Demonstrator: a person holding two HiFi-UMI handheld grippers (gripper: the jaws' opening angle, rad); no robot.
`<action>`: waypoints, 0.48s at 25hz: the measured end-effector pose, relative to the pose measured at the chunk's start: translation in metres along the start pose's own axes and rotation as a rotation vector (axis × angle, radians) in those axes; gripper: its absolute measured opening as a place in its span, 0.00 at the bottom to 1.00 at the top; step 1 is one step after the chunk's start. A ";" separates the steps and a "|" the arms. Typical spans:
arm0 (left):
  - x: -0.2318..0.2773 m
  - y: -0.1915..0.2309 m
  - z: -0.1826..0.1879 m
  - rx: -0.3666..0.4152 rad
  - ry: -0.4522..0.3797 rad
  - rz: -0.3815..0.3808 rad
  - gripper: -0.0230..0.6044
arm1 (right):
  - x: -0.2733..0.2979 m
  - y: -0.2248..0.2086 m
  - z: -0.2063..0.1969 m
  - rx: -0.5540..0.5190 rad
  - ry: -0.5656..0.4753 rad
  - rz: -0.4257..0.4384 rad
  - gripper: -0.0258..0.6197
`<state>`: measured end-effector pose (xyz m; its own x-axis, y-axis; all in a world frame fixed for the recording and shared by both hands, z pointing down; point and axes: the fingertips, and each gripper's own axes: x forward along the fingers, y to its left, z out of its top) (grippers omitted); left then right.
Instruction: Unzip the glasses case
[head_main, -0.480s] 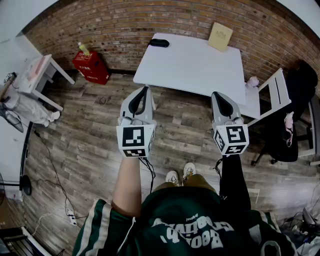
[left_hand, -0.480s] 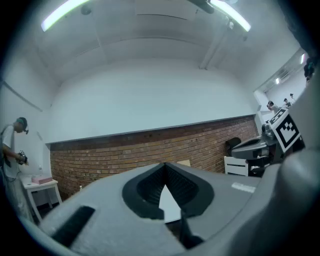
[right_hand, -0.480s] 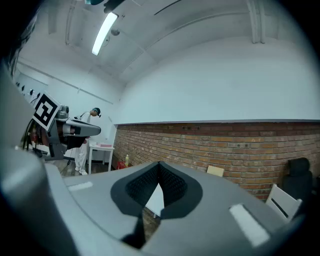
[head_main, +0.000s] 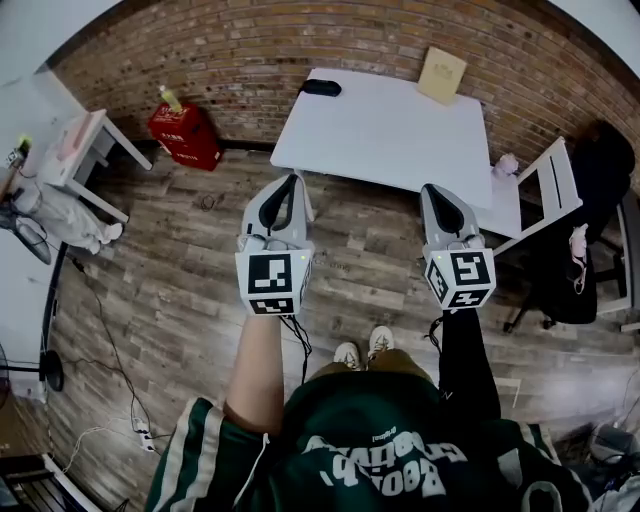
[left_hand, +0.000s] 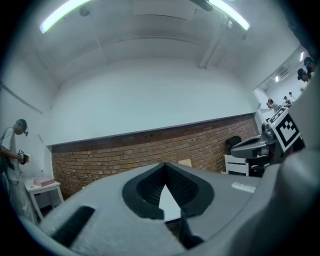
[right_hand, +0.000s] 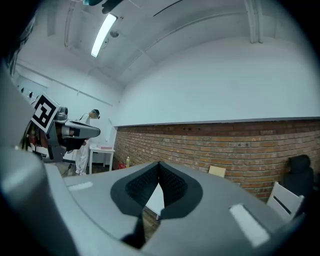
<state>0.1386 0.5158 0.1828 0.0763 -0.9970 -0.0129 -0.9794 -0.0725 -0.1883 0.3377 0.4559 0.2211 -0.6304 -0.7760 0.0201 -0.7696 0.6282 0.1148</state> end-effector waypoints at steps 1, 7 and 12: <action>-0.001 0.000 0.000 0.002 -0.001 0.003 0.05 | 0.001 0.001 0.000 0.003 -0.001 0.001 0.06; 0.000 -0.002 0.002 -0.001 -0.022 -0.025 0.26 | 0.007 0.005 -0.004 0.031 -0.011 0.016 0.25; 0.010 -0.002 -0.002 -0.023 -0.035 -0.042 0.33 | 0.023 0.005 -0.009 0.038 -0.013 0.033 0.35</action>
<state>0.1407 0.5063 0.1850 0.1236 -0.9915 -0.0400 -0.9792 -0.1153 -0.1671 0.3201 0.4410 0.2310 -0.6570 -0.7538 0.0100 -0.7512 0.6557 0.0765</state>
